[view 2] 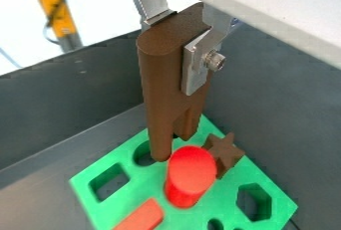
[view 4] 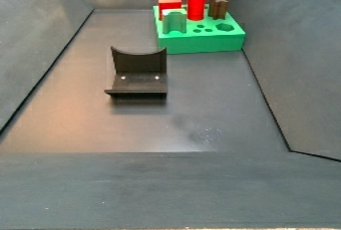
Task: Pick up the square-circle object. Move up. Rotate the square-circle object. Place the square-circle object on the fixture. Regrasp the square-circle object. Move to above the board. Insert the square-circle object.
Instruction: Insert the square-circle object.
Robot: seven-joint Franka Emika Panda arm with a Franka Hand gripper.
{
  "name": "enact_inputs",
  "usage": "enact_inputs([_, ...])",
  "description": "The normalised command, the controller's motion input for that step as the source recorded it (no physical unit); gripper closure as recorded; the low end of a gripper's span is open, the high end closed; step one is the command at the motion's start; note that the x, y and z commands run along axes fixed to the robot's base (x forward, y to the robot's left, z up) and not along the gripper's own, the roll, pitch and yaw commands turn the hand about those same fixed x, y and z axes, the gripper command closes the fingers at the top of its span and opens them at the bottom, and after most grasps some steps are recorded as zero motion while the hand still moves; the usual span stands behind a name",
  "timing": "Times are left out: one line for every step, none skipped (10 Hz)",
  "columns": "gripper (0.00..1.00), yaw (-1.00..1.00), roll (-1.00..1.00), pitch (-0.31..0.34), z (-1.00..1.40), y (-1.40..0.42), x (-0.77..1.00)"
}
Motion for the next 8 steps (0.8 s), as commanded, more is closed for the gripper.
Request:
enact_inputs([1.0,-0.32,0.0,-0.01,-0.34,-0.23,-0.47])
enact_inputs([1.0,-0.24,0.0,-0.026,-0.3,-0.26,-0.33])
enact_inputs([1.0,-0.1,-0.04,-0.083,-0.25,-0.27,-0.27])
enact_inputs([1.0,0.06,-0.03,-0.086,-0.24,-0.34,-0.38])
enact_inputs([1.0,0.19,-0.04,-0.11,-0.18,-0.26,-0.37])
enact_inputs([1.0,0.16,-0.01,-0.074,-0.16,-0.19,-0.31])
enact_inputs([1.0,0.02,-0.04,-0.069,-0.25,-0.07,-0.23])
enact_inputs([1.0,0.0,-0.06,-0.087,-0.31,-0.03,-0.13])
